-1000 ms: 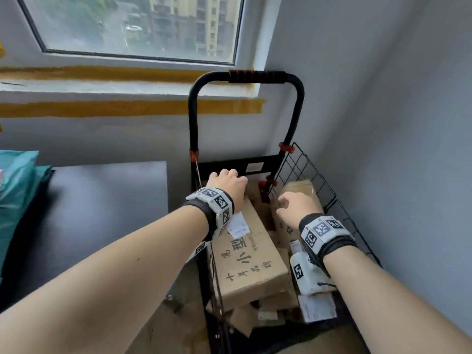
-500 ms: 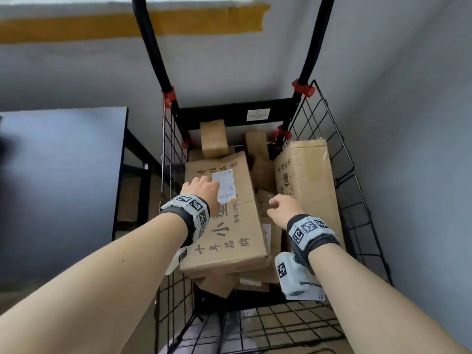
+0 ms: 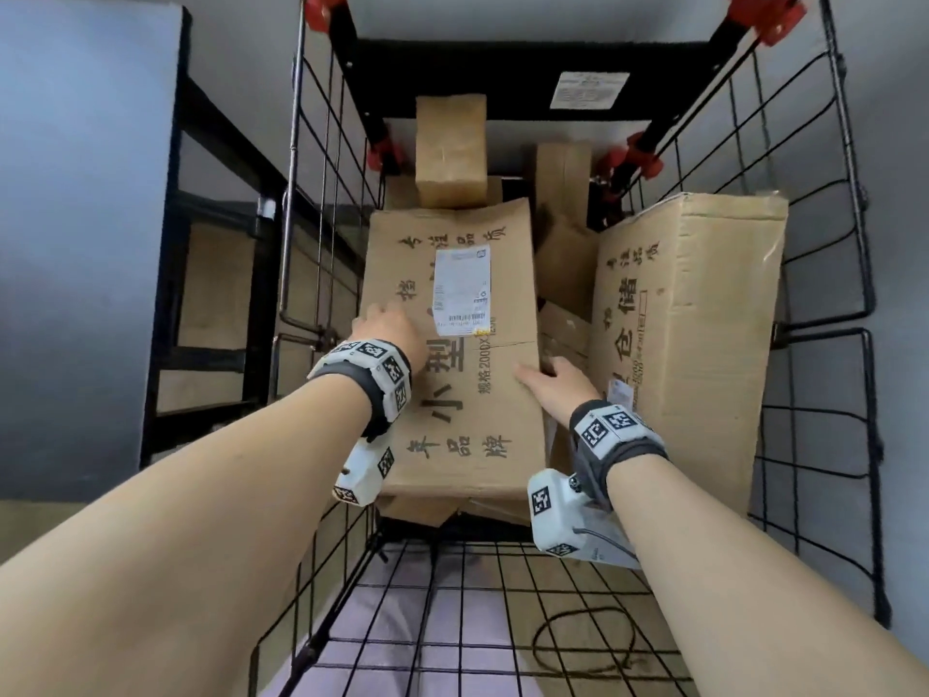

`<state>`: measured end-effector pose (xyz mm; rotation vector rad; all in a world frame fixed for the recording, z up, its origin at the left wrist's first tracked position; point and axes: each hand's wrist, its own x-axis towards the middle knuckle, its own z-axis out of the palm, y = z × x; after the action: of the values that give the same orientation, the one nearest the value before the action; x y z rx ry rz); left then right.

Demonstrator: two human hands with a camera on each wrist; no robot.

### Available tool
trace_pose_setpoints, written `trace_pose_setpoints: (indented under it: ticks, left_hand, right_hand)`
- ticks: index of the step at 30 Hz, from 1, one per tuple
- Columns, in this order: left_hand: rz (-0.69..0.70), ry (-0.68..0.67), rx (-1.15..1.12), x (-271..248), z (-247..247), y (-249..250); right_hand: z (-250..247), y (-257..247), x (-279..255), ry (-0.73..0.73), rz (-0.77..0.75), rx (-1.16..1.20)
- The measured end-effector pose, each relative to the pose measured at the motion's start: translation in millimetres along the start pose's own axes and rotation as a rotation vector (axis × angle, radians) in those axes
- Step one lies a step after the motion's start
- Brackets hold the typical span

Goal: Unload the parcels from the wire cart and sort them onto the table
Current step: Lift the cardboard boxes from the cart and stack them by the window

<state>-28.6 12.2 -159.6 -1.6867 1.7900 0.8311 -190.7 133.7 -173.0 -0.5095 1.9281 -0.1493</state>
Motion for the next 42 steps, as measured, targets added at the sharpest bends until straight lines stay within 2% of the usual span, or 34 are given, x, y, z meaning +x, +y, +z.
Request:
trace_pose_setpoints:
  ticks: [5,10,22,28,35,42]
  left_hand:
    - [-0.125,0.028,-0.091,14,5,-3]
    - [-0.182,0.028,-0.216,21,5,0]
    - [-0.300,-0.051,-0.683,10,-25,7]
    - [-0.114,0.047,-0.686,-27,-47,14]
    - [0.024,0.101,-0.824,-90,-90,27]
    - [0.246,0.288,-0.899,-146,-150,20]
  right_hand:
    - [8,5,24,-0.110,0.097,0.279]
    - [3,13,39,-0.175,0.146,0.337]
    - [-45,13,-19,-0.102,0.092,0.484]
    - [-76,6,-60,-0.018,-0.010,0.529]
    - [-111,-5,-121,0.110,-0.199,0.587]
    - [-137,-46,-191,0.214,-0.432,0.724]
